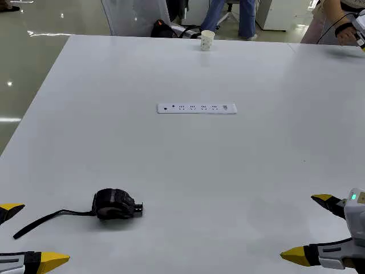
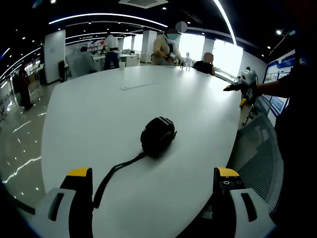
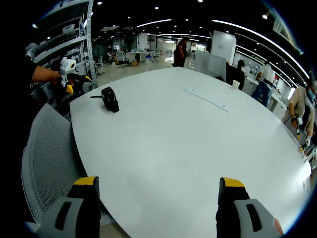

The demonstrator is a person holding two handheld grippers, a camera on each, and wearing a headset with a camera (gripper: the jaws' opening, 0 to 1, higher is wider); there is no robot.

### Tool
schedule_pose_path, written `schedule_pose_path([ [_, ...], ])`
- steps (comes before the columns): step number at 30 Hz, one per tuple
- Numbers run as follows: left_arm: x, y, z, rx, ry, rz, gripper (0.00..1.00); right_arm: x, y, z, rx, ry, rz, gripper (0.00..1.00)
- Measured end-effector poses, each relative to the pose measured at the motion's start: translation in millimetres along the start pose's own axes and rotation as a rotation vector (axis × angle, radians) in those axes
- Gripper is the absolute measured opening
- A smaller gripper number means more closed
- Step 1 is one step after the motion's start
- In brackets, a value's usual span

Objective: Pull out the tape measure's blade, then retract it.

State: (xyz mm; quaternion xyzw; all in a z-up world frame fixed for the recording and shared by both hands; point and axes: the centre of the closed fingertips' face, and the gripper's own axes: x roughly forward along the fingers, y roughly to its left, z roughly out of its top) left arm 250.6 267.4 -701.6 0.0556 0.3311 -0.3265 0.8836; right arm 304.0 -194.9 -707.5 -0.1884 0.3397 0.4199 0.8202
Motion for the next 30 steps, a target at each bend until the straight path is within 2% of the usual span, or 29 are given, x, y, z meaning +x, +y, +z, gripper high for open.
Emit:
schedule_pose_path([
  [11,0.0,-1.7,-5.7,-0.008,0.013,-0.008,0.99,-2.3,-1.2,2.1,-0.003,0.000,-0.007,1.00],
  [17,1.2,-2.7,-7.9,-0.005,0.029,-0.019,0.99,-1.6,2.5,1.7,-0.004,0.002,0.013,1.00],
  [26,6.2,-5.3,-12.6,0.027,0.090,-0.070,0.99,1.9,1.4,8.6,-0.017,0.001,0.024,1.00],
  [28,8.2,-5.5,-14.7,0.034,0.121,-0.083,0.99,3.9,-0.1,10.0,-0.028,0.013,0.026,1.00],
  [30,9.6,-4.0,-16.9,0.066,0.152,-0.089,0.99,6.8,-0.5,13.4,-0.037,0.018,0.040,1.00],
])
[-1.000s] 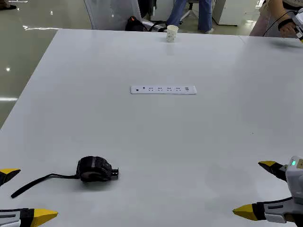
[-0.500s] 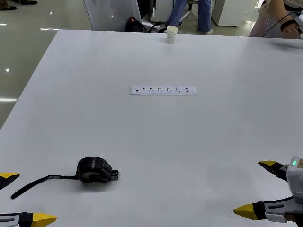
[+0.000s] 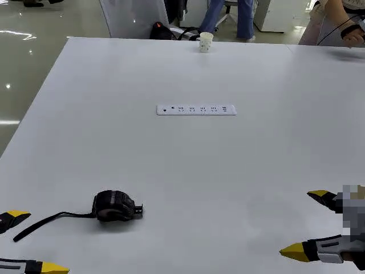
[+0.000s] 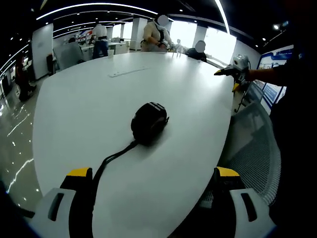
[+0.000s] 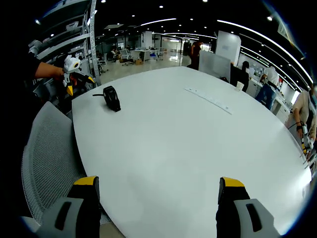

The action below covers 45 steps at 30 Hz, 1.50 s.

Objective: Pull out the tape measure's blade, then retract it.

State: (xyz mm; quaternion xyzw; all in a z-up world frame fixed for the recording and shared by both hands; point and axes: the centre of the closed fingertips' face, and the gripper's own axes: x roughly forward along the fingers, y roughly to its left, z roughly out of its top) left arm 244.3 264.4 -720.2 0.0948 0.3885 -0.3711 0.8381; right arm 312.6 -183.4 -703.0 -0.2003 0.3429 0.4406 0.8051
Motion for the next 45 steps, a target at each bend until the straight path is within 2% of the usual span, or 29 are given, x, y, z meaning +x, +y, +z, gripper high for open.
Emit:
schedule_pose_path([
  [7,4.4,1.5,12.3,0.082,0.045,-0.027,0.99,11.1,-2.5,12.9,-0.041,-0.005,0.049,1.00],
  [11,11.0,9.6,18.9,0.159,0.088,-0.033,0.97,18.5,0.7,19.9,-0.073,-0.002,0.080,1.00],
  [15,16.6,18.1,30.8,0.229,0.107,-0.039,0.96,26.1,8.0,28.9,-0.101,-0.003,0.120,1.00],
  [18,21.2,20.4,37.8,0.234,0.116,-0.055,0.96,31.2,10.0,32.5,-0.103,0.011,0.134,1.00],
  [24,32.6,22.7,43.3,0.310,0.156,-0.075,0.94,44.1,10.6,40.0,-0.115,0.017,0.155,1.00],
  [31,51.2,20.1,42.8,0.417,0.223,-0.125,0.92,65.9,10.3,52.4,-0.149,0.013,0.175,1.00],
  [35,61.4,22.7,45.5,0.467,0.253,-0.146,0.91,77.8,11.7,58.4,-0.158,0.007,0.188,1.00],
  [42,77.0,28.1,51.8,0.507,0.269,-0.159,0.88,96.3,18.3,70.2,-0.175,-0.009,0.206,1.00],
  [45,82.6,25.9,54.5,0.524,0.272,-0.159,0.86,104.9,21.9,73.6,-0.204,-0.006,0.210,1.00],
])
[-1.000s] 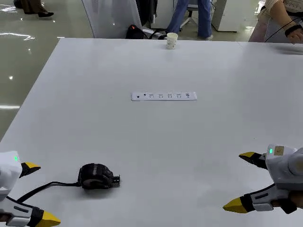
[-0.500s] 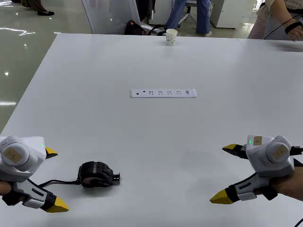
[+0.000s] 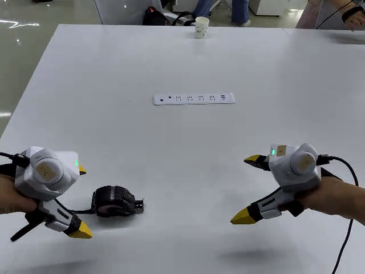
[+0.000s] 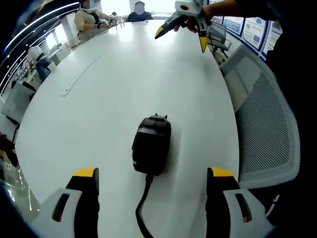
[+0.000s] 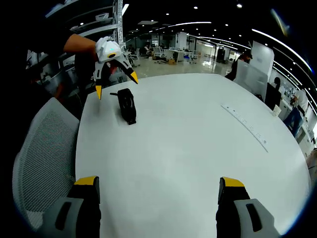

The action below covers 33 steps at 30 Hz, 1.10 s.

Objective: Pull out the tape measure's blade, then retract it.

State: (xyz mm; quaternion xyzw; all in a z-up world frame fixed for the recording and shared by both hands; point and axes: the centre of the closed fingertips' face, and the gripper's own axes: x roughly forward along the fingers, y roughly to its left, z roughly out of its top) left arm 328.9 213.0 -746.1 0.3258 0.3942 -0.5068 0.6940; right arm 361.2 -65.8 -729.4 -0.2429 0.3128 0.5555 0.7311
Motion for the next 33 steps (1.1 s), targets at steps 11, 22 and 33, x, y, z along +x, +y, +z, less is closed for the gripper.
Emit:
schedule_pose_path([
  [11,16.7,3.6,8.7,0.023,0.025,-0.015,0.82,19.7,3.7,15.9,0.007,-0.017,0.030,1.00],
  [22,35.1,2.9,15.8,0.019,0.024,-0.012,0.70,48.0,13.6,25.2,-0.015,-0.004,0.070,1.00],
  [33,45.1,7.4,18.7,0.047,0.008,-0.010,0.56,73.2,25.7,46.4,-0.016,-0.015,0.113,1.00],
])
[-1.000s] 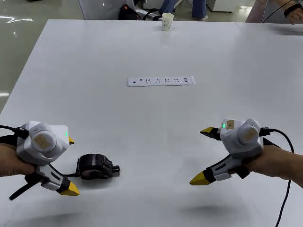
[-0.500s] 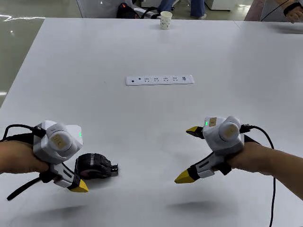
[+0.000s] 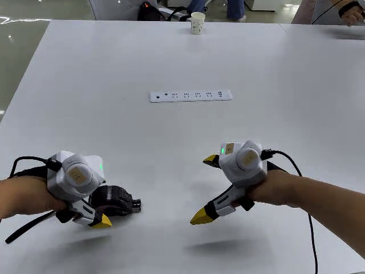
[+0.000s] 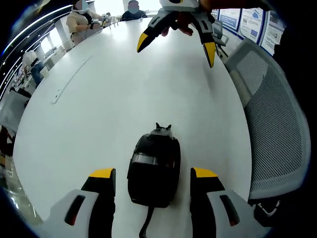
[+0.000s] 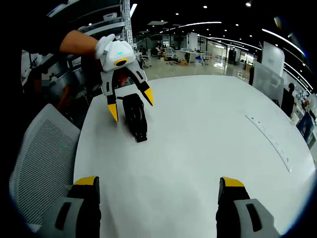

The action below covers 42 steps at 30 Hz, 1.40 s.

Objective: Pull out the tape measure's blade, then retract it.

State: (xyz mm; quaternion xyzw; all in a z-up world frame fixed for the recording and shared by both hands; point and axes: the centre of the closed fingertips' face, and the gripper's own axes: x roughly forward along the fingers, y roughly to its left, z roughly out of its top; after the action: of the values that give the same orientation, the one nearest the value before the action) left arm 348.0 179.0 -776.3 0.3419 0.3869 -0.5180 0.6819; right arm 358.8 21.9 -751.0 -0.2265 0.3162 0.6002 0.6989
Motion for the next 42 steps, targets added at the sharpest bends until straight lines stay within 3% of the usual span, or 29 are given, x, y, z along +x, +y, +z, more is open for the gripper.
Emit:
schedule_pose_path([
  [5,3.5,-3.9,5.6,0.033,-0.007,-0.033,0.50,15.2,5.8,7.3,-0.016,0.008,0.026,1.00],
  [14,8.8,4.3,8.7,0.064,0.006,-0.038,0.43,35.7,15.8,17.3,-0.048,0.030,0.069,1.00],
  [18,12.5,-1.0,7.0,0.087,0.026,-0.069,0.36,43.0,17.9,18.4,-0.054,0.039,0.080,1.00],
  [29,13.8,1.0,6.1,0.101,0.030,-0.065,0.35,51.3,16.6,22.3,-0.043,0.032,0.081,1.00],
  [32,14.4,1.8,5.2,0.096,0.046,-0.052,0.35,58.6,9.5,19.8,-0.069,0.044,0.055,1.00],
  [37,17.4,2.0,3.4,0.117,0.094,-0.020,0.35,71.0,10.3,28.3,-0.055,0.034,0.060,1.00],
  [42,15.8,4.9,3.7,0.094,0.058,-0.031,0.35,85.4,16.6,35.9,-0.097,0.042,0.076,1.00],
])
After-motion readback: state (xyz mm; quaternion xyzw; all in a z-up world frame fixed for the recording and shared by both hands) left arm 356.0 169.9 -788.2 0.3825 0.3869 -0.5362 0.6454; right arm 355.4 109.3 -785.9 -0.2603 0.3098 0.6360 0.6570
